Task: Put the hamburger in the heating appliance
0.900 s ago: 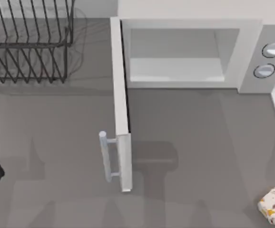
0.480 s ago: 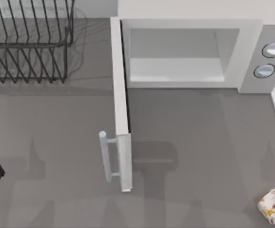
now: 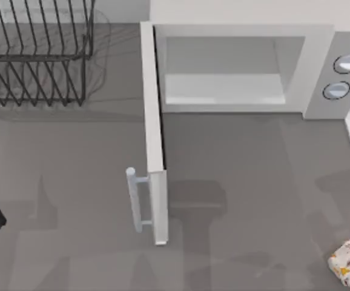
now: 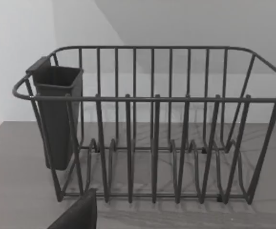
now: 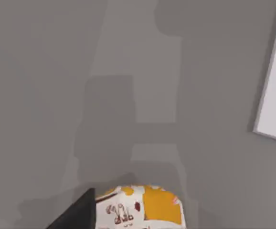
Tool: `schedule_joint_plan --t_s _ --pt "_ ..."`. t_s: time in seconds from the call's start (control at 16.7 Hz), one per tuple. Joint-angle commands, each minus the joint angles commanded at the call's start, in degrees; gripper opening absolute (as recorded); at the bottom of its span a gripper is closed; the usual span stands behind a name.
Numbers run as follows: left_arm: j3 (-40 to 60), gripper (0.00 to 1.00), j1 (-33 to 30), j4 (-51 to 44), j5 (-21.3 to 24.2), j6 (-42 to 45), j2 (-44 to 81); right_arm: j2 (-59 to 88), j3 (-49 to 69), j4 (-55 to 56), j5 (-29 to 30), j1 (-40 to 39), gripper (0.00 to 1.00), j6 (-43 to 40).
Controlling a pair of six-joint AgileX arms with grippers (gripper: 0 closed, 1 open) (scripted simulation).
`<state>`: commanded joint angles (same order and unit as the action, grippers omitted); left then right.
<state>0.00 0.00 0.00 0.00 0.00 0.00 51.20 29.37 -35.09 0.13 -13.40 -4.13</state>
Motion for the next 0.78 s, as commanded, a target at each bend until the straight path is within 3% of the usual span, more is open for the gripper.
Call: schedule_joint_plan --t_s 0.36,0.78 --pt "0.0 1.0 0.0 0.0 0.0 0.0 0.0 25.4 13.9 -16.4 0.0 -6.4 1.0 -2.0" --pt "0.0 1.0 0.0 0.0 0.0 0.0 0.0 30.7 17.9 -20.5 0.1 -8.2 1.0 -2.6"
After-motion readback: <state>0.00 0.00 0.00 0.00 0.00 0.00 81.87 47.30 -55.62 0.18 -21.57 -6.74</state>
